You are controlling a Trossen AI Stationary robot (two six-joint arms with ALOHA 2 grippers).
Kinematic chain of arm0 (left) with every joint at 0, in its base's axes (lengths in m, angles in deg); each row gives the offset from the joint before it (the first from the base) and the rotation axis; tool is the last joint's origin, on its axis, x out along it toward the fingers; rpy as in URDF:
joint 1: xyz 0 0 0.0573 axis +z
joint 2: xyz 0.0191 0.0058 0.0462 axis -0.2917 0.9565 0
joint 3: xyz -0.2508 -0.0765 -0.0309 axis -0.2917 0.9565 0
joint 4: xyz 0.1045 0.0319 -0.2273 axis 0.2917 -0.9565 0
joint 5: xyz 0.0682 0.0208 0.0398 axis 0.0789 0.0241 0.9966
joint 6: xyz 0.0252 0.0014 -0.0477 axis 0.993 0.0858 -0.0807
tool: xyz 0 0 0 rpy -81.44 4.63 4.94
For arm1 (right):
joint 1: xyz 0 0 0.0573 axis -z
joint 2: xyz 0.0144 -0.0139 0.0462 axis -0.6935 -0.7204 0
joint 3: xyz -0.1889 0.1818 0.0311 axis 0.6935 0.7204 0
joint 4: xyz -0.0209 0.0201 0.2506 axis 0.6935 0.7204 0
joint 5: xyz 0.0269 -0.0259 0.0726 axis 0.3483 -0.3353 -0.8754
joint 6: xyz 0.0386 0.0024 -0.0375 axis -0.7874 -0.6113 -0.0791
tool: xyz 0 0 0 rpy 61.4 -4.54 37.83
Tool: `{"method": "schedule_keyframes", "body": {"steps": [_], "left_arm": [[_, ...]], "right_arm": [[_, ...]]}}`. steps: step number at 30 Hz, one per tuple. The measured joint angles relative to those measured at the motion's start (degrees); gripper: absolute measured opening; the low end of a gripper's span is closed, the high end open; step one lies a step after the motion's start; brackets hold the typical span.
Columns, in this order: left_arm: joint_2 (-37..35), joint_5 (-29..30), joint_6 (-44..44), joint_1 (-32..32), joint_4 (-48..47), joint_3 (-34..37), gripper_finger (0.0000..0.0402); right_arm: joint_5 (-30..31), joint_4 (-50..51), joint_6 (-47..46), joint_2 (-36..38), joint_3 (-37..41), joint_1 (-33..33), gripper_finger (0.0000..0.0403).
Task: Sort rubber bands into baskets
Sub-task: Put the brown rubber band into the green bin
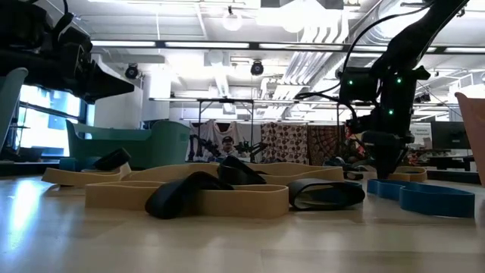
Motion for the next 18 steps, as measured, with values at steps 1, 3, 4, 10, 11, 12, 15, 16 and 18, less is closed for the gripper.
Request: {"method": "schedule_keyframes", "body": {"steps": [1, 3, 4, 10, 11, 12, 15, 16, 18], "left_arm": [[0.01, 0.01, 0.0, -0.01, -0.02, 0.0, 0.0003], [0.02, 0.01, 0.0, 0.0, -0.01, 0.01, 0.0003], [0.0, 0.01, 0.0, -0.01, -0.01, 0.01, 0.0003], [0.0, 0.0, 0.0, 0.0, -0.02, 0.0, 0.0003], [0.01, 0.02, 0.0, 0.0, 0.0, 0.02, 0.0003], [0.01, 0.0, 0.0, -0.01, -0.01, 0.0, 0.0003], [0.02, 0.01, 0.0, 0.0, -0.01, 0.02, 0.0003], [0.02, 0.0, 0.0, 0.0, 0.0, 0.0, 0.0003], [0.02, 0.0, 0.0, 0.0, -0.02, 0.0, 0.0003]], "right_arm": [[-0.01, 0.0, 0.0, 0.0, 0.01, 0.0, 0.0153], [0.0, -0.17, 0.04, -0.04, 0.04, 0.0, 0.0153], [0.01, -0.26, 0.23, -0.04, 0.04, 0.0, 0.0153], [-0.01, -0.46, 0.3, -0.07, 0.1, 0.0, 0.0153], [-0.01, -0.47, 0.3, -0.09, 0.1, 0.0, 0.0153], [-0.01, -0.48, 0.3, -0.09, 0.1, 0.0, 0.0153], [-0.01, -0.59, 0.25, -0.09, 0.1, 0.0, 0.0153], [-0.01, -0.59, 0.05, -0.09, 0.12, 0.0, 0.0153], [-0.01, -0.61, 0.1, -0.09, 0.14, 0.0, 0.0153]]}}
